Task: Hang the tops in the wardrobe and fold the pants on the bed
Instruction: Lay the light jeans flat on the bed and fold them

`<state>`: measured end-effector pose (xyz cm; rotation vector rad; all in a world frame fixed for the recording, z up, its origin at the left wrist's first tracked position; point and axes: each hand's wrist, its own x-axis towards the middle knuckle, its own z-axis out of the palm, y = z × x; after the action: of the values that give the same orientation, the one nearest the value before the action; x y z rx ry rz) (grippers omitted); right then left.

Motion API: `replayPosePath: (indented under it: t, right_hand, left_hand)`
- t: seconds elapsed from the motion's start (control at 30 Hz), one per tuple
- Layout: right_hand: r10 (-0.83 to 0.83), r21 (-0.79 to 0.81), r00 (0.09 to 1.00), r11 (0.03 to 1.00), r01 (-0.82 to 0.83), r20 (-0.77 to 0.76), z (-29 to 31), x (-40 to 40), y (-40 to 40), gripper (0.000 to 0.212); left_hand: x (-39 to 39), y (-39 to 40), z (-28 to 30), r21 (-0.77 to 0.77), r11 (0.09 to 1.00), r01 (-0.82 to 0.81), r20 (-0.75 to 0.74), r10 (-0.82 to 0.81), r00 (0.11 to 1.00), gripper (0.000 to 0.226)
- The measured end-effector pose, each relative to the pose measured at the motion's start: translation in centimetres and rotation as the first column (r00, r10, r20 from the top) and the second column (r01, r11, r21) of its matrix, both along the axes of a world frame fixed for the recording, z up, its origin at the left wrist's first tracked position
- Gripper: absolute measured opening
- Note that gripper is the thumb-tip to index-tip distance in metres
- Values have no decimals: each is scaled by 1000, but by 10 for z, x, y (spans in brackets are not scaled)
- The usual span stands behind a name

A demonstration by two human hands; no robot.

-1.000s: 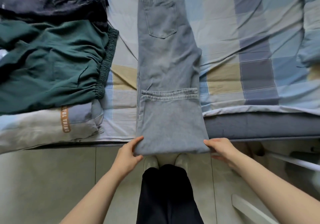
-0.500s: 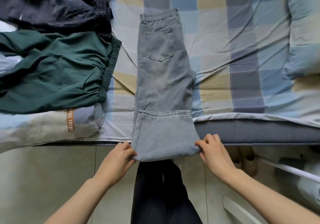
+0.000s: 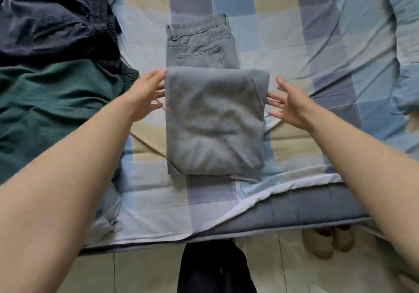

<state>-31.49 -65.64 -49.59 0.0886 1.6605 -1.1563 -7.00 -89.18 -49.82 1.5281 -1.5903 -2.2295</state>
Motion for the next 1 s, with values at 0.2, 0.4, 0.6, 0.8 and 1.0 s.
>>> replayPosePath:
  t: [0.2,0.4,0.6,0.8,1.0]
  right_hand:
    - [75,324,996,945,-54,-54,-104,46,12,18]
    - [108,343,994,934,-100,-3,-116,51,38,23]
    - [84,215,991,975,-59,-108,-112,50,22,26]
    - [48,190,998,980,-52,28,-116,57,25,43]
    - [116,192,993,974,-119,26,-119,55,42,30]
  left_hand:
    - [28,66,-124,-23,998,55,282,-46,958,40]
    - [53,95,-139,40,998,-46,202,38,979,37]
    - [45,89,-133,162,979,-121,118,102,988,23]
    - [53,94,-132,281,954,-103,84,83,993,29]
    - [64,104,-122,257,958,-128,116,101,988,17]
